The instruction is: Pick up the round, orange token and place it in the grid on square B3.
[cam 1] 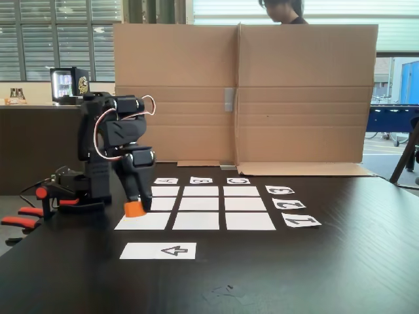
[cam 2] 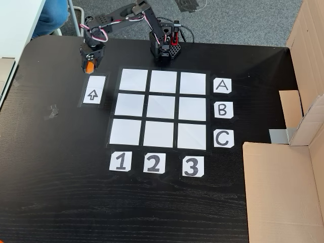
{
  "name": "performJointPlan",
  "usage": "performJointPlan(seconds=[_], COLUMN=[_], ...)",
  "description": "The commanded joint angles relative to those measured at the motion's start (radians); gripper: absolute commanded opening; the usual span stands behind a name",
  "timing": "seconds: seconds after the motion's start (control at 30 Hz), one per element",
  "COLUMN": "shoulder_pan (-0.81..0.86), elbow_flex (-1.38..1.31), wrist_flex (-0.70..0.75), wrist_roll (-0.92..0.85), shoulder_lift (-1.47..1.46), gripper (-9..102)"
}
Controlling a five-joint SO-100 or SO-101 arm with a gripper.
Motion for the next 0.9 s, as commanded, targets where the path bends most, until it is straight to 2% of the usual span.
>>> performJointPlan(seconds=[0.0,0.47,0.87], shoulder_pan=[-0.043,-0.318,-0.802], elbow_flex=[0.072,0.235,0.374], wrist_flex=[0.003,0.067,0.097], wrist_roll=[-0.071,-0.097,-0.074], shoulder_lift=[0.184,0.471,0.683], gripper=[-1,-1,-1])
